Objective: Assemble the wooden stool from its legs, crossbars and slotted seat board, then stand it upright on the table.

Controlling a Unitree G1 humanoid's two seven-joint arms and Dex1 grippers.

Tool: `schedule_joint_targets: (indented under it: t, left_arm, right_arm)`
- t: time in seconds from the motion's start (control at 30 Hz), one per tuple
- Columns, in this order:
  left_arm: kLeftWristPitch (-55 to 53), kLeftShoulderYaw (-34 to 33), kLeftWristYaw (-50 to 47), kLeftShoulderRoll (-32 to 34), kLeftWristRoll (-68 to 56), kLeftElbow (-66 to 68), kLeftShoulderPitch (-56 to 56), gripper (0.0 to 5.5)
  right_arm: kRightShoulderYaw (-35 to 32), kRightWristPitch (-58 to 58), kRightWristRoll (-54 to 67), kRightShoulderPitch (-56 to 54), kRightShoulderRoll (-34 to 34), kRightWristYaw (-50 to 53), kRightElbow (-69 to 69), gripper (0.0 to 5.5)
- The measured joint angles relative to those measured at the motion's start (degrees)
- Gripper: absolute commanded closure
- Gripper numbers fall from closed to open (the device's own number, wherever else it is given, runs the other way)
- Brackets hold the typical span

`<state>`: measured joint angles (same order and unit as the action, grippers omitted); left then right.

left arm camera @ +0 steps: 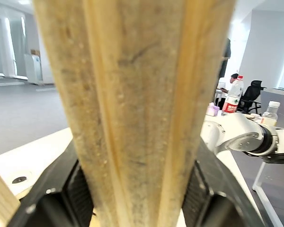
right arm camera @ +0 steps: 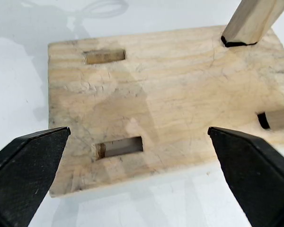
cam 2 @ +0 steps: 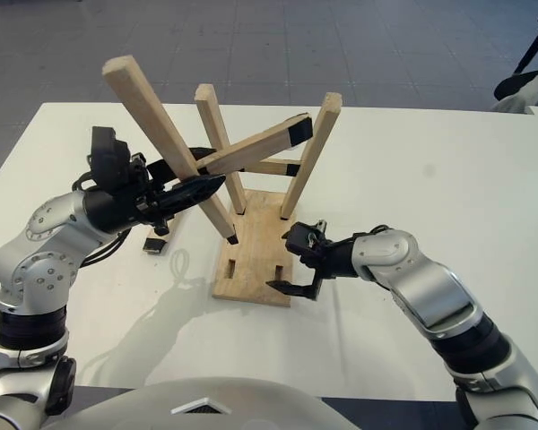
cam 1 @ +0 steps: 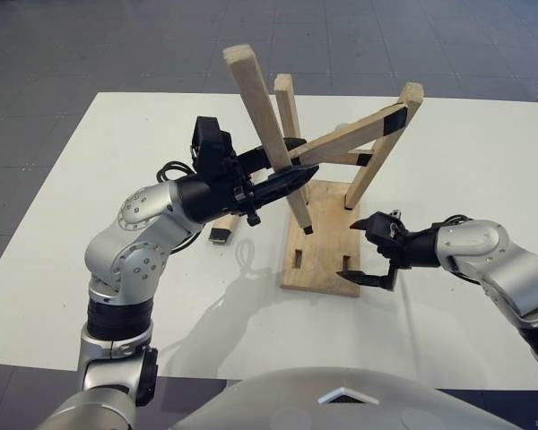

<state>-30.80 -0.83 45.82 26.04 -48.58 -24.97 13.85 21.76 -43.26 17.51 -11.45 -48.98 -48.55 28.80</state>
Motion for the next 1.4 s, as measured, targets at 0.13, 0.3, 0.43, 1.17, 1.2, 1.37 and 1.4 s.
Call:
schedule_joint_targets:
  t: [0.13, 0.3, 0.43, 1.17, 1.2, 1.37, 1.4]
  left_arm:
    - [0.09, 0.02, 0.64, -0.11, -0.02, -0.01, -0.95, 3.46]
    - [0.09, 0.14, 1.09, -0.25, -0.05, -0.36, -2.2, 3.46]
    - [0.55, 0.49, 2.53, -0.17, 0.63, -0.28, -4.12, 3.46]
    - [5.11, 3.07, 4.06, -1.7, 6.43, 1.62, -8.2, 3.46]
    - [5.18, 4.15, 4.86, -1.98, 6.52, 1.6, -9.09, 3.46]
    - [6.61, 8.12, 6.07, -4.25, 7.79, 1.86, -9.88, 3.46]
    - [7.38, 8.51, 5.85, -5.03, 8.53, 2.26, -10.09, 3.46]
  right_arm:
    - [1.98, 4.55, -4.58, 1.04, -1.71, -1.13, -2.53, 0.11]
    - [3.23, 10.12, -9.0, 0.99, -1.7, -0.79, -4.18, 0.11]
    - [3.1, 12.02, -9.85, 1.05, -1.71, -1.44, -4.97, 0.11]
    - [3.12, 15.53, -15.64, -2.31, -1.37, -3.65, -10.65, 0.11]
    - [3.2, 16.27, -15.88, -2.89, -1.37, -4.21, -11.65, 0.11]
    - [3.3, 17.42, -17.79, -4.87, -0.34, -4.53, -14.55, 0.11]
    - [3.31, 17.42, -17.84, -5.01, -0.08, -4.56, -14.62, 0.11]
